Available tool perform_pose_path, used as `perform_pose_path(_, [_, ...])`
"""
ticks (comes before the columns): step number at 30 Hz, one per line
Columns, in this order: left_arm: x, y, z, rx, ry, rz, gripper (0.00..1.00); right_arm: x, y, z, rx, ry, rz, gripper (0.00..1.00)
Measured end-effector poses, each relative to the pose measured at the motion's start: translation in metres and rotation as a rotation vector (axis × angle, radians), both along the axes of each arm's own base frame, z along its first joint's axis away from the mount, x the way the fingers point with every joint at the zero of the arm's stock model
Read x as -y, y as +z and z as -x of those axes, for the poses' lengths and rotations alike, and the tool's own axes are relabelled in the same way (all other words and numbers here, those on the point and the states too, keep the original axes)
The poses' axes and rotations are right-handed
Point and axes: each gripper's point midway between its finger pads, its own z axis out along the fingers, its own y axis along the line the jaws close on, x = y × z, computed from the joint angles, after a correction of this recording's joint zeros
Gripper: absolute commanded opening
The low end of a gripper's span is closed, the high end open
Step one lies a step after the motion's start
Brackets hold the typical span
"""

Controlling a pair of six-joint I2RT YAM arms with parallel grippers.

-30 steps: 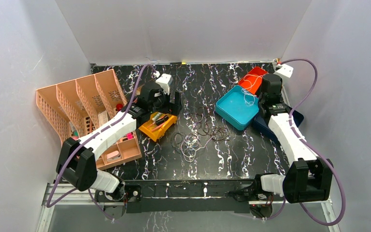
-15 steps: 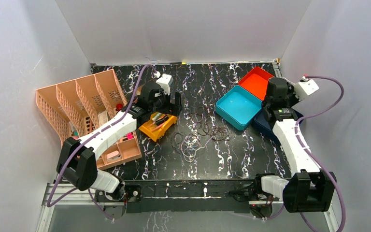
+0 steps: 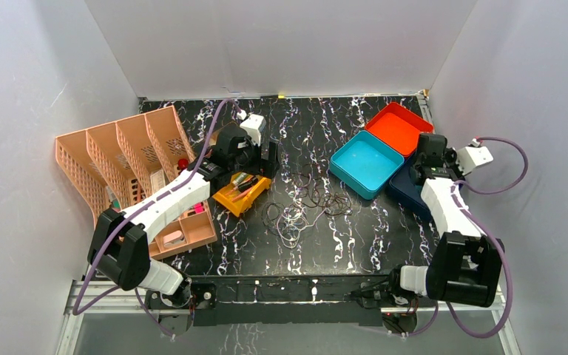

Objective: Untangle the cables

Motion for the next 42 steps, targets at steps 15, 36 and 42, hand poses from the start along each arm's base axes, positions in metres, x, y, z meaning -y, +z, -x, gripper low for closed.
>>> perform_pose_path(15, [0.001,0.000,0.001,-0.005,-0.006,0.002,0.98,-0.008,-0.034,-0.009,-0.059,0.098,-0.082,0.64])
perform_pose_path(36, [0.001,-0.001,0.002,-0.009,-0.008,0.000,0.98,-0.067,-0.041,-0.086,-0.096,0.541,-0.274,0.77])
perform_pose_path(42, [0.001,-0.001,0.002,-0.009,-0.009,0.000,0.98,-0.064,-0.045,-0.110,-0.104,0.499,-0.308,0.76])
